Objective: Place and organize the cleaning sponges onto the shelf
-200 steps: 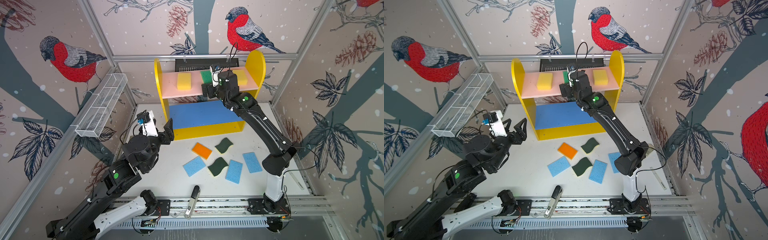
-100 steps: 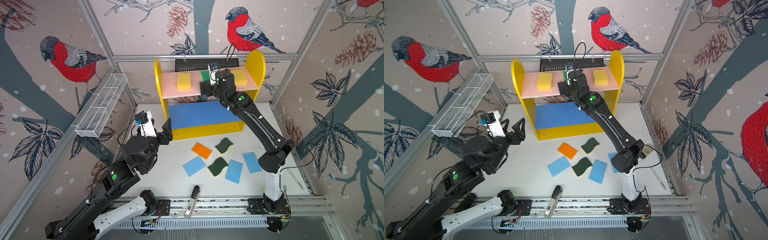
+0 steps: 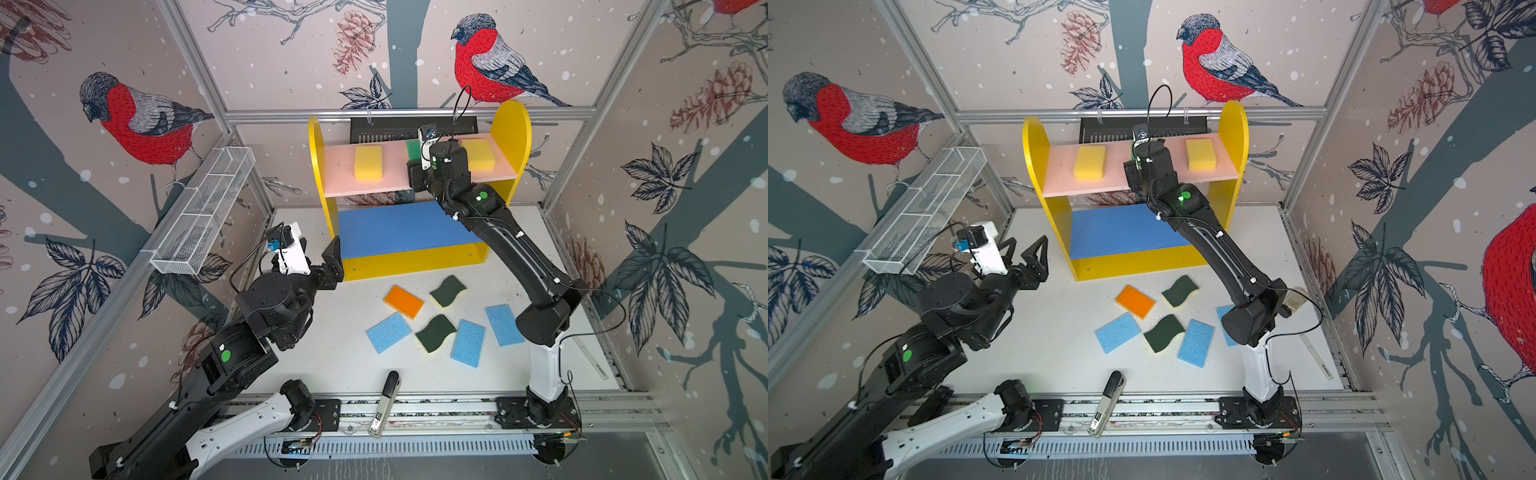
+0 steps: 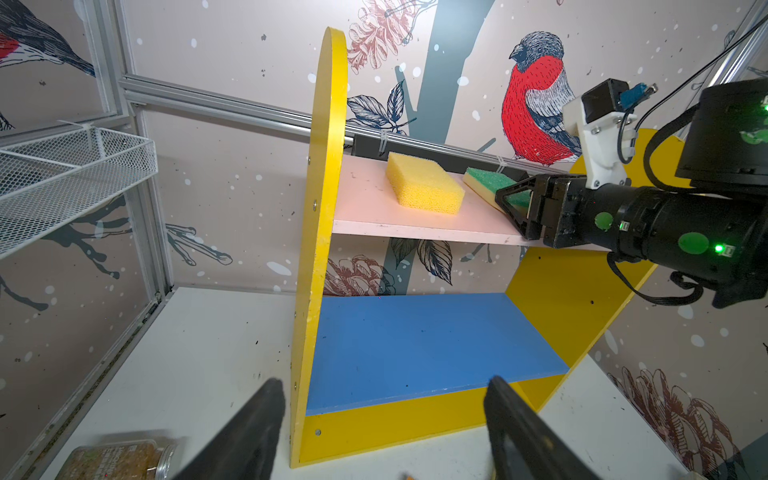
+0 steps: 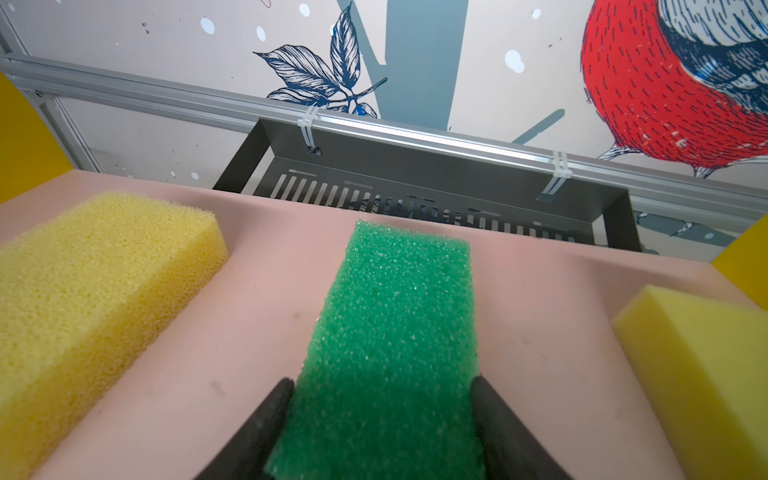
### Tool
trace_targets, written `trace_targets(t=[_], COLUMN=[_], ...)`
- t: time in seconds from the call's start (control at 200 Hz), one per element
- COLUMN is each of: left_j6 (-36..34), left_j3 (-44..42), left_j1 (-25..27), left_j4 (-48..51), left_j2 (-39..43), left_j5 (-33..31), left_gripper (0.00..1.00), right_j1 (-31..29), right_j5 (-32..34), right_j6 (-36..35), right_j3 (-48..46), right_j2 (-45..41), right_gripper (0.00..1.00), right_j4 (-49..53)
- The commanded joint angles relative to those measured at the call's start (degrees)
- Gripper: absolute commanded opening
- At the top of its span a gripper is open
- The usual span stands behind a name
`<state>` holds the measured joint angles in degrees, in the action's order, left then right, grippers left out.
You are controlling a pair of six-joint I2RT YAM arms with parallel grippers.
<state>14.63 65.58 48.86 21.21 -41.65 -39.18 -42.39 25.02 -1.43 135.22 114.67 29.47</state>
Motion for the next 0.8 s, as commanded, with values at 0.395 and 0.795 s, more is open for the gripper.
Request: trace_targets(t=[0.395,0.795], left_j6=[0.5,0.9], left_j3=[-0.4,-0.5], left_j1=[-0.1,-0.1], left_j4=[-0.9,-0.6], left_j2=[0.5,0.5], left_j5=[-0.4,-0.5], left_gripper=[0.76,0.77], right_j1=[-1.2,-1.2], right_j5=[3.2,1.2], right_j6=[-0.4,0.2], right_j3=[-2.0,-2.1], right_j2=[-1.5,-3.0], right_gripper=[0.65,0.72], right_j4=[1.4,0.7])
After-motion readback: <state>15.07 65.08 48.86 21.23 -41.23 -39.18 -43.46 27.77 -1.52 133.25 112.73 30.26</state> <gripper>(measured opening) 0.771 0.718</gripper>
